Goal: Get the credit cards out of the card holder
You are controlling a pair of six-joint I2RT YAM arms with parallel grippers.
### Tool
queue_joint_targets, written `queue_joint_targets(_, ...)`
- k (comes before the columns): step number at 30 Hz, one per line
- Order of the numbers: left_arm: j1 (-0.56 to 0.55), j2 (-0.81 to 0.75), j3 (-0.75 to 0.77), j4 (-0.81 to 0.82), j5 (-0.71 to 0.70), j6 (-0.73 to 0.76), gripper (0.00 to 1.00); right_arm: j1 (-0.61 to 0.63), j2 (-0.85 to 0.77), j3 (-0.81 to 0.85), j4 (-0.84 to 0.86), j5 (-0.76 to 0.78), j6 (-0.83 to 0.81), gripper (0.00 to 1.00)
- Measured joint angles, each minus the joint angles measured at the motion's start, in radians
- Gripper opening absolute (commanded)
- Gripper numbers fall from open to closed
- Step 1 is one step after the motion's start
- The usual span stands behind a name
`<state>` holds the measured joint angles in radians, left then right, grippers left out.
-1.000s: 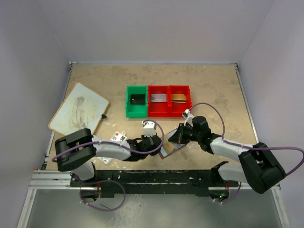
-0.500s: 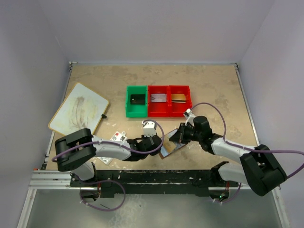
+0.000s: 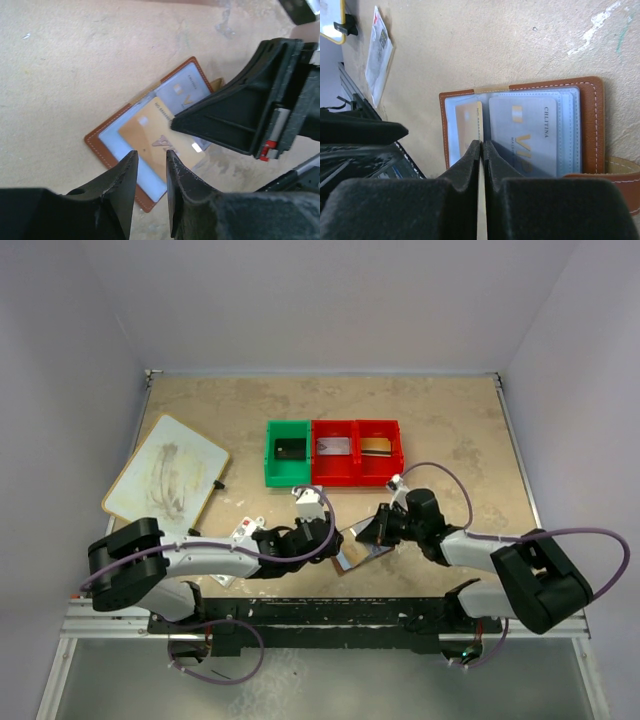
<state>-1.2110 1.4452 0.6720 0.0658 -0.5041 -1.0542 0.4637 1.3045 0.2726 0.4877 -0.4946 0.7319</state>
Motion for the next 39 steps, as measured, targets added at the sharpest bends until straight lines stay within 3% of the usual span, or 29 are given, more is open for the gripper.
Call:
queue_joint_targets(11,0.0,0.092,0.001,0.093,0.118,0.0,0.19,0.0,0.031,-0.063,0.125,0.0,0.07,0.13)
queue_joint_targets(15,0.0,0.143,0.001,0.101,0.15,-0.002,0.15,0.0,0.031,-0.072,0.133,-0.018,0.079,0.23)
queue_joint_targets(21,0.0,0.153,0.007,0.09,0.149,-0.01,0.12,0.0,0.03,-0.079,0.147,-0.038,0.082,0.19)
queue_joint_targets(29,0.0,0.153,0.011,0.075,0.138,-0.013,0.11,0.0,0.007,-0.081,0.131,-0.042,0.081,0.26)
queue_joint_targets(33,0.0,0.153,0.011,0.074,0.134,-0.013,0.1,0.0,-0.021,-0.081,0.112,-0.04,0.08,0.22)
queue_joint_targets(36,0.0,0.153,0.012,0.071,0.134,-0.013,0.1,0.0,-0.034,-0.081,0.099,-0.039,0.08,0.1)
queue_joint_targets(39,0.0,0.153,0.013,0.068,0.132,-0.013,0.1,0.0,-0.036,-0.081,0.092,-0.038,0.08,0.06)
